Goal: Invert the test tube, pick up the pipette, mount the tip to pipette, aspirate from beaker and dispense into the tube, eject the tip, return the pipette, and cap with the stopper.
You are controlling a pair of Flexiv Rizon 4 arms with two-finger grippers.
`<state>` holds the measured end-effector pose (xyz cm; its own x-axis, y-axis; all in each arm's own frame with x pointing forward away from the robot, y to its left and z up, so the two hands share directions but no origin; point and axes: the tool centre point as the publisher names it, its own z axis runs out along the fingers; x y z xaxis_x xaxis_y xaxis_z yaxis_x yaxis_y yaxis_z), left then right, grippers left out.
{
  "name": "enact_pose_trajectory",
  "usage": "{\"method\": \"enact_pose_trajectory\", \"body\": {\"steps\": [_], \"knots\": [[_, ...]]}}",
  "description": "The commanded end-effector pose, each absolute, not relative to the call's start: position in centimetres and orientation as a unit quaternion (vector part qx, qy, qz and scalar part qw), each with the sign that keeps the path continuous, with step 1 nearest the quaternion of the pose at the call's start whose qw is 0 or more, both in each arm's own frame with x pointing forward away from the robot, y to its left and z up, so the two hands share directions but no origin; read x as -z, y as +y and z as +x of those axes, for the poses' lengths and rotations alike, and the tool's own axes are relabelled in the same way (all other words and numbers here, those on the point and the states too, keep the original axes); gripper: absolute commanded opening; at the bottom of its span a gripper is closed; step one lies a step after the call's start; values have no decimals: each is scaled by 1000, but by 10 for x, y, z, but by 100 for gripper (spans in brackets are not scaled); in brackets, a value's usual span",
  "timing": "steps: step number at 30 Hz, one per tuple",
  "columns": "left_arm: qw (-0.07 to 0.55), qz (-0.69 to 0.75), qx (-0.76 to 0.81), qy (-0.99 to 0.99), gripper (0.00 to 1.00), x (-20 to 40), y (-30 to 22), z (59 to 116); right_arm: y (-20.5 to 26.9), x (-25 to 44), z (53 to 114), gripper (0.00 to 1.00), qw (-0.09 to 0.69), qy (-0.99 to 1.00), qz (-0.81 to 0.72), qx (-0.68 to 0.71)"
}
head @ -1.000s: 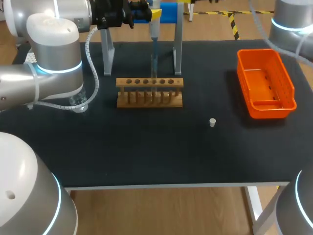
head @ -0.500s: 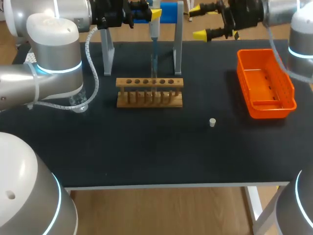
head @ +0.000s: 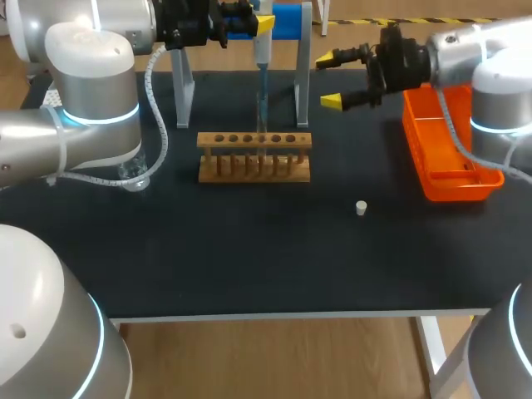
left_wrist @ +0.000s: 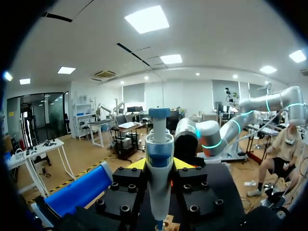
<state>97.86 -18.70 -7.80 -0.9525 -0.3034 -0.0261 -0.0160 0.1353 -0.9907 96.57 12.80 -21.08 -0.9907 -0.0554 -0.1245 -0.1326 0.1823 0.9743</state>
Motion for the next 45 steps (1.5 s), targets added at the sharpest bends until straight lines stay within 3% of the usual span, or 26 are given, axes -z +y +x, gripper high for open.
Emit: {"method": "enact_pose_trajectory", "body": {"steps": [1, 16, 45], "knots": [[111, -107, 649, 745, 0, 78, -187, 978, 137, 224, 983, 100, 15, 765, -67, -640], [111, -107, 649, 745, 0, 78, -187, 978, 183, 261, 986, 100, -36, 775, -61, -628], [111, -107, 649, 745, 0, 78, -187, 978, 246, 289, 982, 100, -19, 825, -35, -564]]}}
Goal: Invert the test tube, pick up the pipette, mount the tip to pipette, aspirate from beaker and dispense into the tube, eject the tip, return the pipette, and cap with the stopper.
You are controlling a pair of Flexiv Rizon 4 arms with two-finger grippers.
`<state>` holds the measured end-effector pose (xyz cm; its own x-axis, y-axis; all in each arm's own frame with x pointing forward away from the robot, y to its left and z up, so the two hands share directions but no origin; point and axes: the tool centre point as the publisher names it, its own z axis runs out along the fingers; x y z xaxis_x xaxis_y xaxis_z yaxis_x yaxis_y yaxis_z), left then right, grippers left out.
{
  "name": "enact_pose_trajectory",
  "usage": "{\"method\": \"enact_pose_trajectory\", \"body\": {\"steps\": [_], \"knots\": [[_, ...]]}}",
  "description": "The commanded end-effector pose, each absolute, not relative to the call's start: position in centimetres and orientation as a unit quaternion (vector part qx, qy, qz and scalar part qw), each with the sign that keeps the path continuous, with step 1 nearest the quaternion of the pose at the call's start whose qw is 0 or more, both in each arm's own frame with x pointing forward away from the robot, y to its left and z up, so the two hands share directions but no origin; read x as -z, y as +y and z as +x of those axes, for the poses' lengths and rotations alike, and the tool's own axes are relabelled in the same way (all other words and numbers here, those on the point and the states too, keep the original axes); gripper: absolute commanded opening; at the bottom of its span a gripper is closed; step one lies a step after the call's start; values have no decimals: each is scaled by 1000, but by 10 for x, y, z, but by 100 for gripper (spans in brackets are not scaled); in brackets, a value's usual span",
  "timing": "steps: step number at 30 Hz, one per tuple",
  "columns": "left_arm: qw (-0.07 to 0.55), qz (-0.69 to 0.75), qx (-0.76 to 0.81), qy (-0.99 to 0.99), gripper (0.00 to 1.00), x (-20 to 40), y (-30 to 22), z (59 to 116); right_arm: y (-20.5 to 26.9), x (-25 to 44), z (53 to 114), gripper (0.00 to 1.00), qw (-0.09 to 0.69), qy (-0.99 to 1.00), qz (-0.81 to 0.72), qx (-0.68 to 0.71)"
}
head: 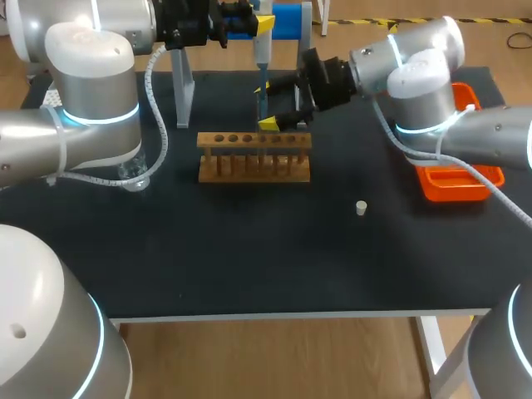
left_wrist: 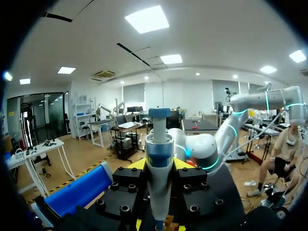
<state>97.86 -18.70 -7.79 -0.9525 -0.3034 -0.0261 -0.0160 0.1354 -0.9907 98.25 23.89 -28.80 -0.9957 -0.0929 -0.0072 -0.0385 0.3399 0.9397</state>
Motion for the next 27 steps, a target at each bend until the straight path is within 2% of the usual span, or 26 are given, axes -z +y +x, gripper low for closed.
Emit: {"method": "enact_pose_trajectory", "body": {"steps": [1, 27], "knots": [[111, -107, 649, 745, 0, 78, -187, 978, 248, 290, 982, 100, 16, -827, 33, 560], [111, -107, 649, 745, 0, 78, -187, 978, 256, 312, 982, 100, -16, -865, 20, 501]]}}
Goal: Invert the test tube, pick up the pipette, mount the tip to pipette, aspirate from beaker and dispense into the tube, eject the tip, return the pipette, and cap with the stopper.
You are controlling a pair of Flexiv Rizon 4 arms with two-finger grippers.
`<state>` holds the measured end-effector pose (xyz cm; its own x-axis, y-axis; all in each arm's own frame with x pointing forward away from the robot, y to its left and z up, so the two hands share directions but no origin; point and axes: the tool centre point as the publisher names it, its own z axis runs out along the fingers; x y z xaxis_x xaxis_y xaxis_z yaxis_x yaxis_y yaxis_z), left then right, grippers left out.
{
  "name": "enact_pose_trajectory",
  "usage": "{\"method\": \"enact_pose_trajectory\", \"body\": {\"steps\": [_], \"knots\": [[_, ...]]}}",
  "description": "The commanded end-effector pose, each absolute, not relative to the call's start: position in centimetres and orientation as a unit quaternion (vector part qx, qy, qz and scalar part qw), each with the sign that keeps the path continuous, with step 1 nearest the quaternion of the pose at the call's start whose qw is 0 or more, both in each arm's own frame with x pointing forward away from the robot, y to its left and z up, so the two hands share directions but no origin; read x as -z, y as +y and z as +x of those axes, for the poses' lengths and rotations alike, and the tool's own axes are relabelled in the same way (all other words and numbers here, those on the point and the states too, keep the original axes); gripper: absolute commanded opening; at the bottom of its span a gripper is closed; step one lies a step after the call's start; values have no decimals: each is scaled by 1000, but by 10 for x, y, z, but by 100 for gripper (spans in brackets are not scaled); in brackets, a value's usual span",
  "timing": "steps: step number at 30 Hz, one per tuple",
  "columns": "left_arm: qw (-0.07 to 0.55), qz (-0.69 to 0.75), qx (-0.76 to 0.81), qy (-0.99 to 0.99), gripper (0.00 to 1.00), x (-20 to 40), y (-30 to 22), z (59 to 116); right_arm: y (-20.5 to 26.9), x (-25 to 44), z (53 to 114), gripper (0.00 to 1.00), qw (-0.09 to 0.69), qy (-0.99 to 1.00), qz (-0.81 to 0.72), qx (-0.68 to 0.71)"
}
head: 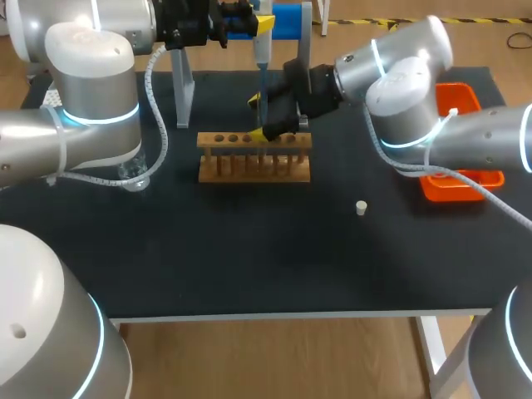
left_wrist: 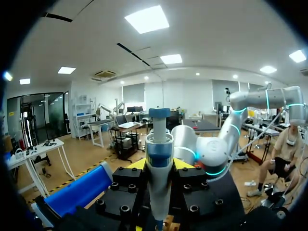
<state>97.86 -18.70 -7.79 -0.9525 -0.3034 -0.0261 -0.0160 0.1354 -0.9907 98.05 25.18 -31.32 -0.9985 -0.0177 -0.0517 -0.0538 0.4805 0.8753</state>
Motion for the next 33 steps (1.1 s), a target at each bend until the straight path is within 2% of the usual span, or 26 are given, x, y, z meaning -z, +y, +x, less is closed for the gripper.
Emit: {"method": "enact_pose_trajectory", "body": {"steps": [1, 33], "knots": [[111, -107, 649, 745, 0, 78, -187, 978, 256, 312, 982, 100, 17, 867, -21, -498], [111, -107, 649, 745, 0, 78, -187, 978, 257, 318, 986, 100, 26, 870, -32, -492]]}}
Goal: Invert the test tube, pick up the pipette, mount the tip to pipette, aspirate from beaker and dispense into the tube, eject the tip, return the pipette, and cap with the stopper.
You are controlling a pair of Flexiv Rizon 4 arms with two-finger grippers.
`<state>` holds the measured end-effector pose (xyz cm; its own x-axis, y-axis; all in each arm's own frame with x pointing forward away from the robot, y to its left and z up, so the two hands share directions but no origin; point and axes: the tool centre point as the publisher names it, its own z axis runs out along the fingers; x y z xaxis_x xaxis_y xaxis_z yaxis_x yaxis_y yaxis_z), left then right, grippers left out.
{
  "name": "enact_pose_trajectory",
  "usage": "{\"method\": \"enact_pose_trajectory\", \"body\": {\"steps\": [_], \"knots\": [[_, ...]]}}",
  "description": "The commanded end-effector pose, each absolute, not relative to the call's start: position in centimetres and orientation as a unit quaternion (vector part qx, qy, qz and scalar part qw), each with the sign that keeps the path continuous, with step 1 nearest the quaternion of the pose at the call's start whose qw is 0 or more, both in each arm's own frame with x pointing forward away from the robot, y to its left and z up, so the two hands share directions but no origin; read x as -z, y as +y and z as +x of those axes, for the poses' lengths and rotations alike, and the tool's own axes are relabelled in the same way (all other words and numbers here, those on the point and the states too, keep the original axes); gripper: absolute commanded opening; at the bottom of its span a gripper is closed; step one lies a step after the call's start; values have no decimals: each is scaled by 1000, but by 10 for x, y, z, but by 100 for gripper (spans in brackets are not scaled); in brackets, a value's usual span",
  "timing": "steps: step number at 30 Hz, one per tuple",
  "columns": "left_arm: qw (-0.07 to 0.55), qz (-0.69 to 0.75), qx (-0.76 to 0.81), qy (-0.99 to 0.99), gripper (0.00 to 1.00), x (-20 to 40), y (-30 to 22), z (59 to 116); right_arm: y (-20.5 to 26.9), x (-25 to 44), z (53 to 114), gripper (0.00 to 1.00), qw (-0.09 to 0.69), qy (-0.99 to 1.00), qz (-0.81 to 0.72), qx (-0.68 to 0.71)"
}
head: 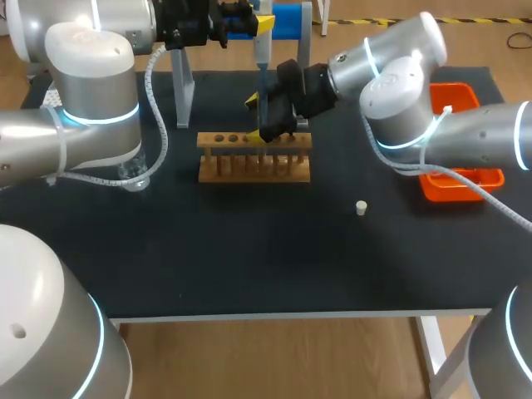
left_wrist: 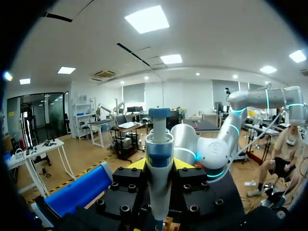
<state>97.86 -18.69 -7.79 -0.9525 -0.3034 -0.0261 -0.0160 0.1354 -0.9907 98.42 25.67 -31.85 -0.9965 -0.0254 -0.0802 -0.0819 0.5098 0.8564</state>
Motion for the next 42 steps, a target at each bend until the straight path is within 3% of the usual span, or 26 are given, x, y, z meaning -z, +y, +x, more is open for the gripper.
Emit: {"method": "enact_pose_trajectory", "body": {"steps": [1, 42], "knots": [[111, -107, 649, 745, 0, 78, -187, 978, 257, 318, 986, 100, 26, 870, -32, -492], [133, -97, 642, 748, 0, 56, -189, 970, 257, 318, 986, 100, 26, 870, -32, -492]]}}
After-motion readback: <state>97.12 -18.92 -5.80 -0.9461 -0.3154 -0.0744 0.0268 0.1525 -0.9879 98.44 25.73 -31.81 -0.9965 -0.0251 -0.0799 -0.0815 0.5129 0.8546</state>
